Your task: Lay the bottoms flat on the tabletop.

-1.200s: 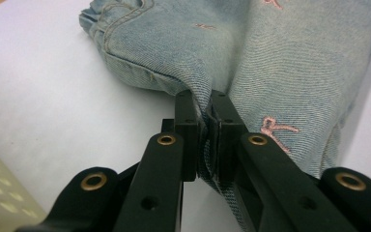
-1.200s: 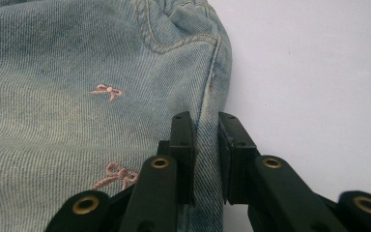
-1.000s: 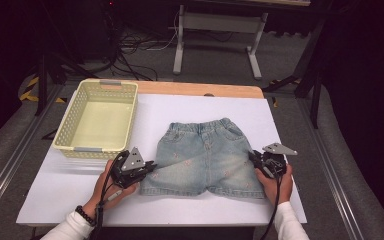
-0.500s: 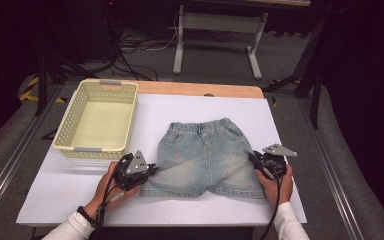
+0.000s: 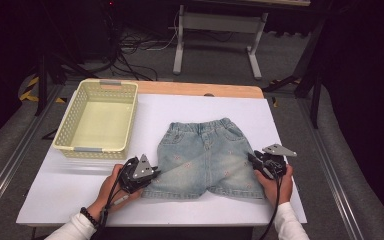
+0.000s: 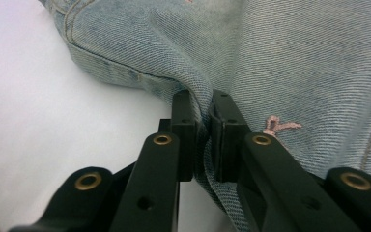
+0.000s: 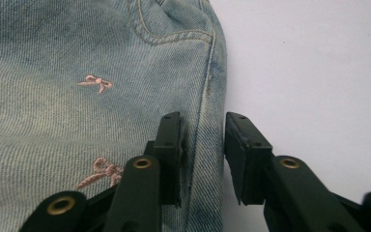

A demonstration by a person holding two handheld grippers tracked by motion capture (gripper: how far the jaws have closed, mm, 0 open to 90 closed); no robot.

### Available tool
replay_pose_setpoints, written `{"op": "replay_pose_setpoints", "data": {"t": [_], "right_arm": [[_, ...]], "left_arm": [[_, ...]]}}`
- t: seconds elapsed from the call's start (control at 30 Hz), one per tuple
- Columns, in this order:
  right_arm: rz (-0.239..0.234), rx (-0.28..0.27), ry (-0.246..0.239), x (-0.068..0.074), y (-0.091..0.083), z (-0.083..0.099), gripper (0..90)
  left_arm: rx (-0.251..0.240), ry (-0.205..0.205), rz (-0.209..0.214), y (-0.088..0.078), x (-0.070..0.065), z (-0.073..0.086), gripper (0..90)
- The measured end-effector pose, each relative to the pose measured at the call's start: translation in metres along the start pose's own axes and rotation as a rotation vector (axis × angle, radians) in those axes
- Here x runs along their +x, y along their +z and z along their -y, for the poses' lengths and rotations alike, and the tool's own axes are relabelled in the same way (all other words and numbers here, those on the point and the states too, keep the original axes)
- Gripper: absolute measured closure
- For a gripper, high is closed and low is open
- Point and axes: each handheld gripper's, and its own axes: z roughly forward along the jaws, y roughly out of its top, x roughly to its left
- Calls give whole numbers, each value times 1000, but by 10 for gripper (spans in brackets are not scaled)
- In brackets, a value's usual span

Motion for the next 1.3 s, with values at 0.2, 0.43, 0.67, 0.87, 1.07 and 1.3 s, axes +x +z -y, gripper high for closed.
{"op": "replay_pose_setpoints", "data": {"t": [0.2,0.43,0.67,0.87,1.07,1.3], "right_arm": [[14,-12,12,-4,-1,-4,549],[-16,-58,-4,-12,7,-33,495],[-64,-21,-66,-12,44,-71,479],[-42,90,-77,-15,79,-84,491],[-79,169,-40,-21,96,-79,474],[-139,178,-75,-17,93,-81,819]], "left_arm": [[-37,-29,-21,-3,1,-11,609],[-90,-76,-102,8,11,-39,391],[-54,-177,-148,43,37,-51,344],[-4,-269,-125,61,52,-51,266],[13,-358,-15,71,60,-50,350],[51,-361,25,74,64,-60,741]]}}
